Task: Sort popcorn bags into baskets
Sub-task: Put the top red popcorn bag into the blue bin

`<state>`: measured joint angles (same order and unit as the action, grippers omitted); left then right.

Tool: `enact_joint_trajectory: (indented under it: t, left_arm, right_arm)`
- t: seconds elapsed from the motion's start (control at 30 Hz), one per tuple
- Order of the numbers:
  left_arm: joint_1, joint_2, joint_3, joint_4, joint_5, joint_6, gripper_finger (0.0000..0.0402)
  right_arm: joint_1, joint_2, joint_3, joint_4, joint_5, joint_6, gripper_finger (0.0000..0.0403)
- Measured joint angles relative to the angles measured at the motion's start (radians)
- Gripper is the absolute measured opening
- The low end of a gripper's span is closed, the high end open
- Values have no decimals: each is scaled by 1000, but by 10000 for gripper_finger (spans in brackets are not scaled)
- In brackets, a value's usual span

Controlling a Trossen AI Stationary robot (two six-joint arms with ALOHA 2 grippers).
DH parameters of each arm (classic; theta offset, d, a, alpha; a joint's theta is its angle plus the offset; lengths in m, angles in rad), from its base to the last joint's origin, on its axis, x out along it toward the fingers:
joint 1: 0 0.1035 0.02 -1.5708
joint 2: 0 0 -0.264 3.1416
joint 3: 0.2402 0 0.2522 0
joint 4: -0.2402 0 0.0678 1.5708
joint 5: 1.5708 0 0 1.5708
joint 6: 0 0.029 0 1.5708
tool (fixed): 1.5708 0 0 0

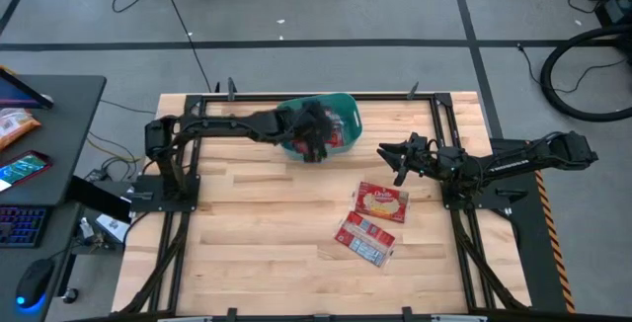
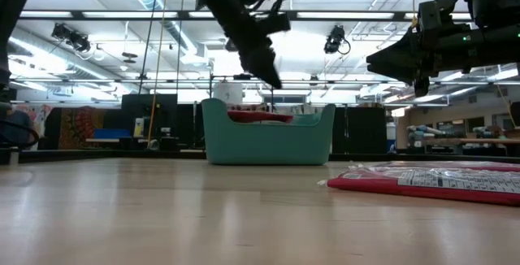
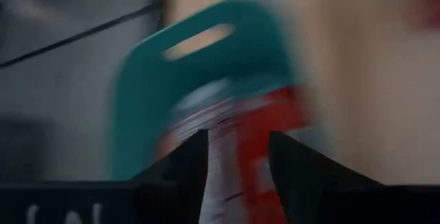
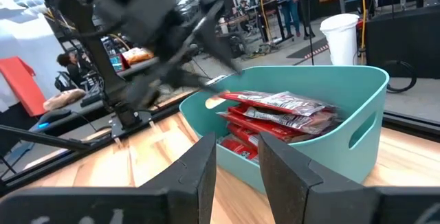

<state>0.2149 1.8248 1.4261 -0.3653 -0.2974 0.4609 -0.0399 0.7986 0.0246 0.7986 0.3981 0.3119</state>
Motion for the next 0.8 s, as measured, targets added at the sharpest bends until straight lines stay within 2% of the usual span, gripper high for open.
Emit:
enact_joint_trajectory:
  t: [0.13,0.2,0.43,0.57,0.8]
  left_arm:
    - [-63,18,1,9,289,-45,165]
    - [-96,46,0,14,369,-102,164]
    - [-212,191,-1,135,372,-264,150]
    - [-261,254,-1,288,371,-315,142]
    - [-291,357,0,632,240,-337,141]
  right_arm:
    - [0,0,0,0,0,0,115]
    - [0,0,0,0,0,0,115]
    - [0,0,0,1,0,0,115]
    - [0,0,0,0,0,0,115]
    - [0,0,0,0,0,0,115]
